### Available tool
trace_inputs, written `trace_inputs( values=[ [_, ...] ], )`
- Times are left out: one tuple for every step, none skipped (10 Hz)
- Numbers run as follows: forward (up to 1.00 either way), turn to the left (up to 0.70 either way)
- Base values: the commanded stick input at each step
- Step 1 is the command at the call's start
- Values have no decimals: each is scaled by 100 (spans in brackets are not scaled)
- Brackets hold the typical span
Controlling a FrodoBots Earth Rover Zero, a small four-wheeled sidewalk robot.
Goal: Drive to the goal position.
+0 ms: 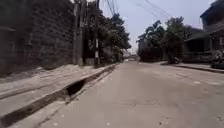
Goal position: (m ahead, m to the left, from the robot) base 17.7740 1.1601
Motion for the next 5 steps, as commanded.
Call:
trace_inputs(
  values=[
    [100,-34],
    [100,-38],
    [100,-34],
    [100,-21],
    [100,-9]
  ],
)
